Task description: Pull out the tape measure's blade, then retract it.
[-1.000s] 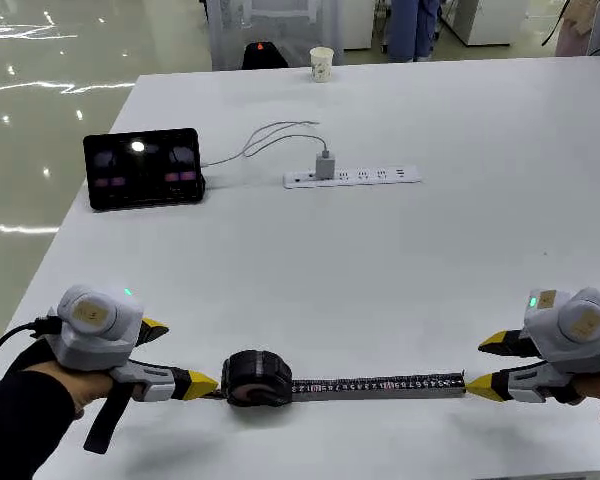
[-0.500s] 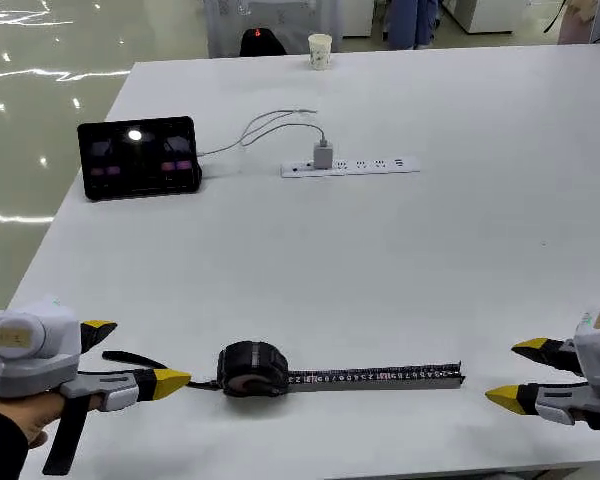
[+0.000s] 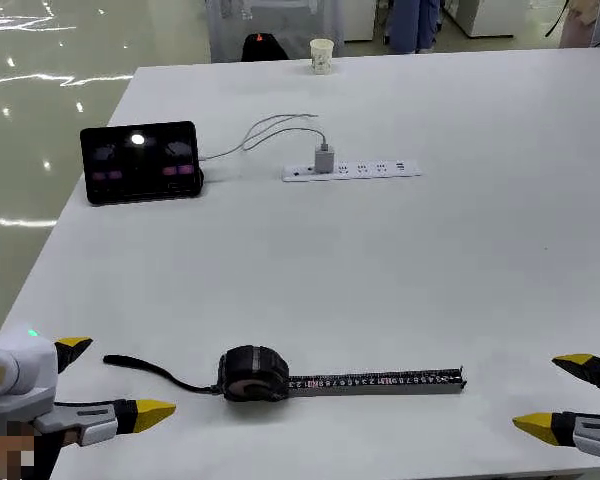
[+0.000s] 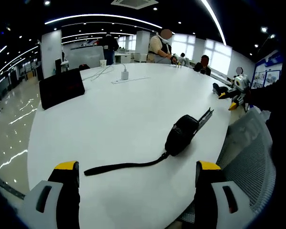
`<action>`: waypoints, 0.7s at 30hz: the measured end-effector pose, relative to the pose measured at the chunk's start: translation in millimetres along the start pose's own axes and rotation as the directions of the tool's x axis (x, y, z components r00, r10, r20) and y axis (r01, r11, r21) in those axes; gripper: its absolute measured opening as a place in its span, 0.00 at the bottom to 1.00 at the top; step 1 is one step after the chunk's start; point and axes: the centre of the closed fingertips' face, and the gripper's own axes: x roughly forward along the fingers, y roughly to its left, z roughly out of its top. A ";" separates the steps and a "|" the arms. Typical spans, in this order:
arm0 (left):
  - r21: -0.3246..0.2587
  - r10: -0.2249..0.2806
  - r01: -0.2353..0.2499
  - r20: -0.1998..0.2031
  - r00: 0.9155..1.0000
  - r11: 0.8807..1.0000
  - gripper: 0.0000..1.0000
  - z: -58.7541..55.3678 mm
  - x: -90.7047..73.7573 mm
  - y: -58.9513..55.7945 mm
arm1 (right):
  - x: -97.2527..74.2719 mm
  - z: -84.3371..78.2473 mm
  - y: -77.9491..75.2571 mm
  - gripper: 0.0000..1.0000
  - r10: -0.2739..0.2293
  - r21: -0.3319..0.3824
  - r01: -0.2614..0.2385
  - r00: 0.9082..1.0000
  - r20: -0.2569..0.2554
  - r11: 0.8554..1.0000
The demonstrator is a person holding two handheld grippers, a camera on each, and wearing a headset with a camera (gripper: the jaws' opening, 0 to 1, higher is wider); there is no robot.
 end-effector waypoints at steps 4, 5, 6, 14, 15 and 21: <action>-0.005 0.003 -0.003 0.003 1.000 1.000 0.99 -5.2 -5.8 1.5 | -2.4 -4.2 -0.1 0.72 -0.009 -0.010 0.009 1.000 -0.004 1.000; -0.002 0.008 -0.008 0.005 1.000 1.000 0.99 -5.8 -7.1 2.9 | -2.4 -5.1 0.1 0.74 -0.007 -0.009 0.007 1.000 -0.004 1.000; -0.003 0.012 -0.012 0.010 1.000 1.000 0.99 -5.9 -9.1 4.5 | -2.6 -5.5 0.6 0.77 -0.003 -0.001 0.003 1.000 -0.001 1.000; -0.013 0.015 -0.015 0.020 1.000 1.000 0.99 -6.2 -10.4 5.2 | -1.7 -7.3 4.4 0.99 0.010 0.054 -0.010 1.000 0.011 0.999; -0.012 0.017 -0.017 0.018 1.000 1.000 0.99 -6.3 -10.2 5.4 | -1.1 -6.7 5.0 0.99 0.013 0.059 -0.014 1.000 0.018 0.998; -0.023 0.012 -0.011 0.039 0.999 1.000 0.99 -2.0 -9.1 4.3 | -0.6 -8.1 7.9 0.99 0.026 0.054 -0.026 1.000 0.004 0.998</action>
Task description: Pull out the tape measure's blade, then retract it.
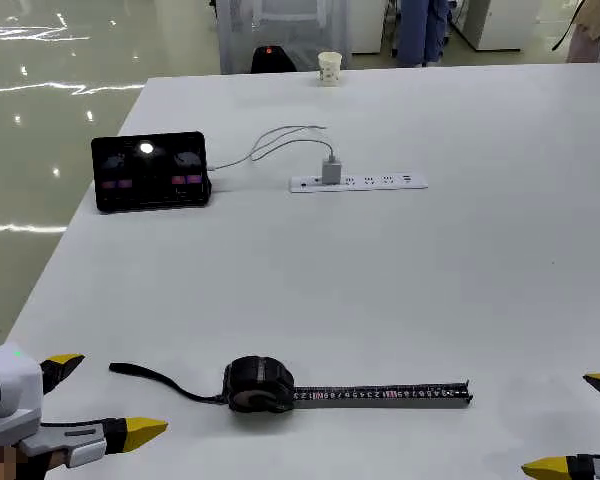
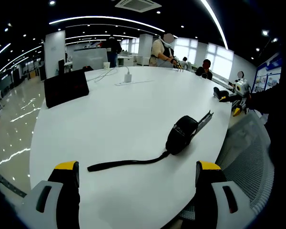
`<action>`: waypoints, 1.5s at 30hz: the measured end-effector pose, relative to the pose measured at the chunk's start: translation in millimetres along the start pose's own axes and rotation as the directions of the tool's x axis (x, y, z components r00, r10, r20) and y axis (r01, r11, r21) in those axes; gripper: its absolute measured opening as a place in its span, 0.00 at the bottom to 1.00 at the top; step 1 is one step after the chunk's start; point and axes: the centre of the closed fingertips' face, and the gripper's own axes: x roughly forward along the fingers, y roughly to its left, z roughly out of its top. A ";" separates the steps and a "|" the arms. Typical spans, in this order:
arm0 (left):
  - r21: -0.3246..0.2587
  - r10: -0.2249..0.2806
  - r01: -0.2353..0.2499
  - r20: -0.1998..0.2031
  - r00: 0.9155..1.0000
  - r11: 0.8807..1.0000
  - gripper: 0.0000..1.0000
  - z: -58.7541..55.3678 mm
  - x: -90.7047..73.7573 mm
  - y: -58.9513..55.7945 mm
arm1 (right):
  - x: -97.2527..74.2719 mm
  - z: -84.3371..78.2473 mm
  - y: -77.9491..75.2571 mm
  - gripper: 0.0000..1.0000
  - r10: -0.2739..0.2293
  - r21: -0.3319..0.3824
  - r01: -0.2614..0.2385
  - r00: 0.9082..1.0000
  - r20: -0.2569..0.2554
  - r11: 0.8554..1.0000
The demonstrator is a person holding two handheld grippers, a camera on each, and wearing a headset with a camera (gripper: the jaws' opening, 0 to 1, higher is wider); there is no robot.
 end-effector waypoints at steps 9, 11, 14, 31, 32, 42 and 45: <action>-0.024 -0.005 0.005 0.011 1.000 1.000 0.99 3.5 -1.8 -4.3 | 0.2 1.8 0.8 0.99 0.013 -0.007 -0.013 1.000 0.002 1.000; -0.024 -0.010 0.010 0.008 1.000 1.000 0.99 4.8 -0.6 -6.9 | 0.0 0.8 0.1 0.99 0.009 -0.012 -0.009 1.000 -0.004 1.000; -0.013 -0.004 0.004 0.004 1.000 1.000 0.99 8.3 2.7 -11.8 | 1.1 2.7 -1.8 0.99 0.006 -0.016 -0.006 1.000 -0.006 1.000; -0.015 -0.080 0.080 -0.006 0.997 0.997 0.99 32.4 47.3 -89.7 | 23.4 12.4 0.4 0.99 0.053 -0.124 -0.064 0.994 -0.094 0.990; -0.014 -0.080 0.079 -0.011 0.997 0.997 0.99 34.0 51.1 -94.2 | 25.4 14.7 1.3 0.99 0.060 -0.137 -0.074 0.993 -0.100 0.988; -0.069 -0.063 0.064 0.029 0.998 0.996 0.99 50.6 73.5 -115.2 | 44.3 31.3 0.1 0.99 0.099 -0.238 -0.135 0.983 -0.155 0.962; -0.035 0.018 -0.017 0.034 0.999 0.999 0.99 51.2 79.8 -109.5 | 48.9 34.0 -1.0 0.99 0.106 -0.268 -0.151 0.979 -0.177 0.952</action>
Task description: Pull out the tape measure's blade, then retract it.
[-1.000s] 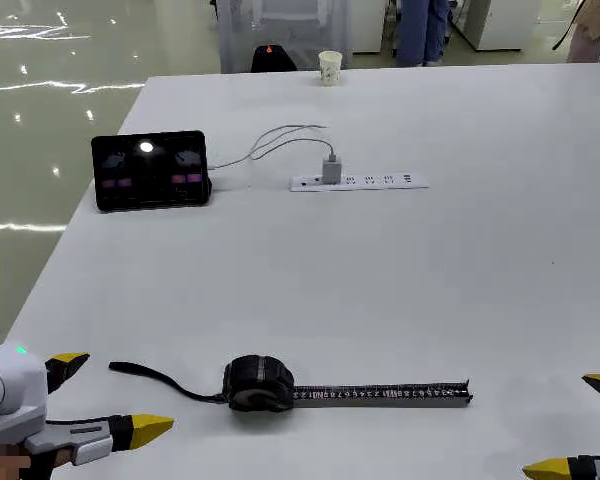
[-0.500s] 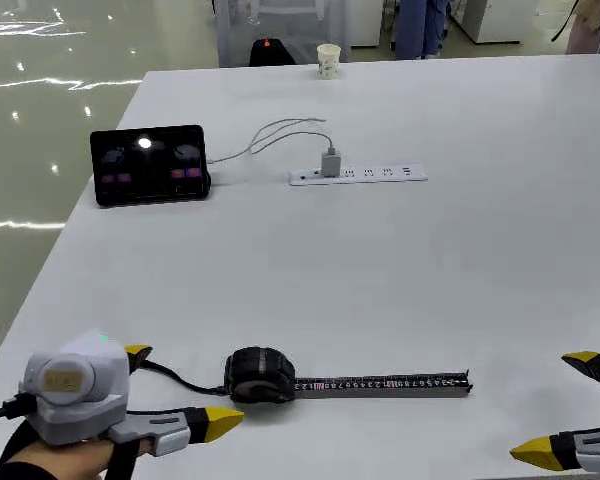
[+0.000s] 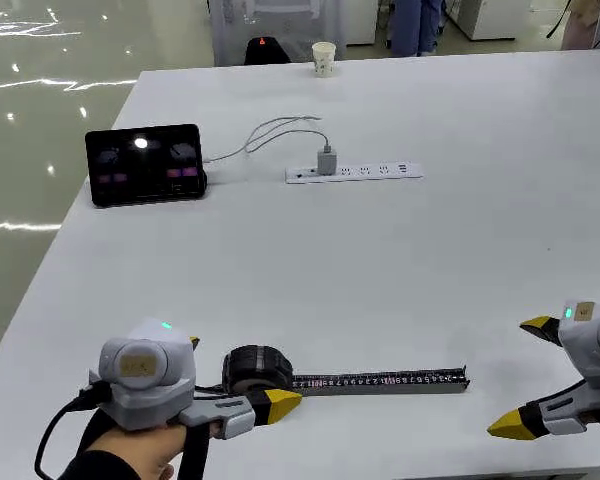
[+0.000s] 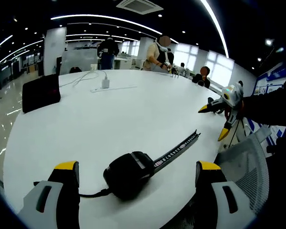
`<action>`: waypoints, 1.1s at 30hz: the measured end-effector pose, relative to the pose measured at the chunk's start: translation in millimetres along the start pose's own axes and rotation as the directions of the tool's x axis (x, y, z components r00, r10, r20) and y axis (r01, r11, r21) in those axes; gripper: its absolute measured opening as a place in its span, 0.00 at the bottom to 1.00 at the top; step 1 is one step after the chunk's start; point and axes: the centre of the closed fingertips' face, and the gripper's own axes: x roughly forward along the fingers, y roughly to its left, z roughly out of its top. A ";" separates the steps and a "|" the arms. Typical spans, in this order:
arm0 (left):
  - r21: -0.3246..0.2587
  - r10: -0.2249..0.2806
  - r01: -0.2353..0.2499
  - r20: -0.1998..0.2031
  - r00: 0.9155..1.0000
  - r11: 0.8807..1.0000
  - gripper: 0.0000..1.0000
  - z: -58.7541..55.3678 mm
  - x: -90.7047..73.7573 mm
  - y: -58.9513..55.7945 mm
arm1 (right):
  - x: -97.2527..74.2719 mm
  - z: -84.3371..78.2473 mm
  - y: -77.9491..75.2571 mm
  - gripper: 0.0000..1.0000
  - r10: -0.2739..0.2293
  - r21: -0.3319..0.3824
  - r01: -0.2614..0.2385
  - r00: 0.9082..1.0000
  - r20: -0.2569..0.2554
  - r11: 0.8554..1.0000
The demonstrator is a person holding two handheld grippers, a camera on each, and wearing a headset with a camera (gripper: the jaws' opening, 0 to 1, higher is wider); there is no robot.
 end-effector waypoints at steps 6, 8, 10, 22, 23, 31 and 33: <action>-0.001 0.009 -0.009 -0.023 1.000 1.000 0.99 -6.2 10.3 -8.0 | 7.3 3.3 -5.6 0.99 0.017 -0.067 -0.019 0.999 -0.042 0.998; -0.021 0.013 -0.013 -0.024 1.000 1.000 0.99 -6.9 13.5 -8.5 | 9.3 4.6 -9.4 0.99 0.025 -0.077 -0.030 0.998 -0.054 0.997; -0.057 0.038 -0.038 -0.004 0.999 0.998 0.99 -4.2 16.6 -6.9 | 11.9 6.4 -11.7 0.99 0.035 -0.097 -0.041 0.997 -0.062 0.994; -0.127 0.143 -0.134 0.065 0.988 0.983 0.99 -10.7 34.3 -3.9 | 26.0 20.0 -9.6 0.99 0.087 -0.198 -0.110 0.989 -0.120 0.974; -0.132 0.141 -0.130 0.075 0.987 0.983 0.99 -9.3 35.1 -4.6 | 27.5 19.9 -9.5 0.99 0.091 -0.201 -0.115 0.988 -0.126 0.973; -0.088 0.189 -0.181 0.086 0.978 0.980 0.99 -12.2 48.8 0.8 | 38.8 17.5 -10.2 0.93 0.123 -0.240 -0.160 0.979 -0.162 0.958; -0.078 0.199 -0.193 0.082 0.976 0.978 0.99 -13.4 50.8 2.3 | 39.5 17.7 -10.6 0.90 0.128 -0.243 -0.167 0.977 -0.168 0.955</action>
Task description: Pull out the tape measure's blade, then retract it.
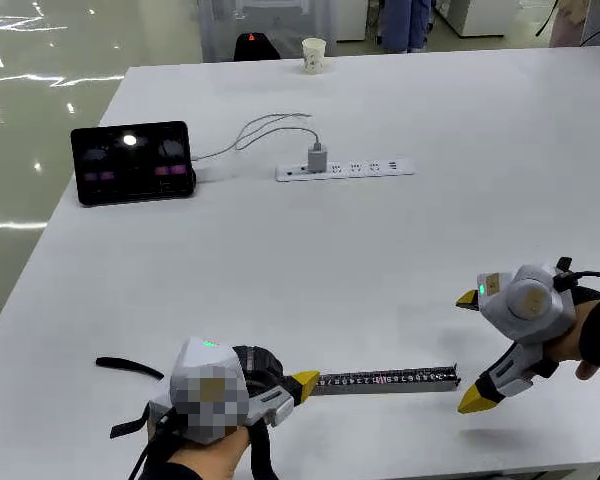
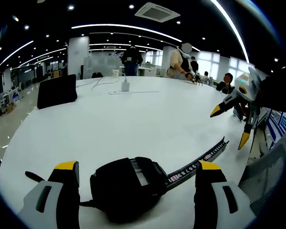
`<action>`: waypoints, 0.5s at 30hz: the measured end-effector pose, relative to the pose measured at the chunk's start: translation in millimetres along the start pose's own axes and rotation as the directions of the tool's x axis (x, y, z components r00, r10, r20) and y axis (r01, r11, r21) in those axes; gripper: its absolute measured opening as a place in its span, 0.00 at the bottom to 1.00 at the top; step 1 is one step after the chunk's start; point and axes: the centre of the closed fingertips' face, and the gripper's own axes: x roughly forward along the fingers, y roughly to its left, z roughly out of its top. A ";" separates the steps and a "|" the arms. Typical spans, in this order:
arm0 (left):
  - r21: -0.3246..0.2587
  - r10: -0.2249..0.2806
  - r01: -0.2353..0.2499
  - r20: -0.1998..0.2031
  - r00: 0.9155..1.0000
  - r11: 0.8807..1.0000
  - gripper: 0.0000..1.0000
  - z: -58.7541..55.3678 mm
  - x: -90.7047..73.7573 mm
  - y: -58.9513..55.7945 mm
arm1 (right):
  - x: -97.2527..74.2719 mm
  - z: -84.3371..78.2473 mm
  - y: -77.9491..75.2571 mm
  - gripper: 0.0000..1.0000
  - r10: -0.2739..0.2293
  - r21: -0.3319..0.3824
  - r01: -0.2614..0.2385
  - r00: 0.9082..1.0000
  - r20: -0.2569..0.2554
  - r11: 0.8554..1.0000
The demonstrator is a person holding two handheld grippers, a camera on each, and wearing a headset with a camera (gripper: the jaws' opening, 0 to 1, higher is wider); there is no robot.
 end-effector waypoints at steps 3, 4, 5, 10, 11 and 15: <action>-0.012 0.029 -0.029 -0.009 1.000 1.000 0.99 -2.4 1.0 6.7 | 1.8 -0.2 0.1 0.85 0.016 -0.007 -0.016 1.000 -0.003 1.000; -0.025 0.035 -0.036 -0.009 0.999 0.999 0.99 -3.2 0.9 9.4 | 2.5 -0.2 1.3 0.83 0.026 -0.012 -0.026 1.000 -0.004 1.000; -0.031 0.039 -0.040 -0.010 0.999 0.999 0.99 -3.6 0.3 11.0 | 3.1 -0.6 1.8 0.79 0.031 -0.016 -0.031 0.999 -0.006 0.999; -0.052 0.049 -0.050 -0.013 0.999 0.997 0.99 -6.0 1.2 13.5 | 6.3 -3.0 9.3 0.62 0.078 -0.056 -0.080 0.997 -0.025 0.995; -0.054 0.048 -0.049 -0.016 0.999 0.997 0.99 -7.8 2.2 13.8 | 7.4 -3.6 12.1 0.57 0.095 -0.069 -0.097 0.995 -0.030 0.993; -0.060 0.055 -0.056 -0.015 0.998 0.997 0.99 -8.1 1.7 16.6 | 11.0 -6.6 18.8 0.46 0.129 -0.111 -0.134 0.990 -0.054 0.985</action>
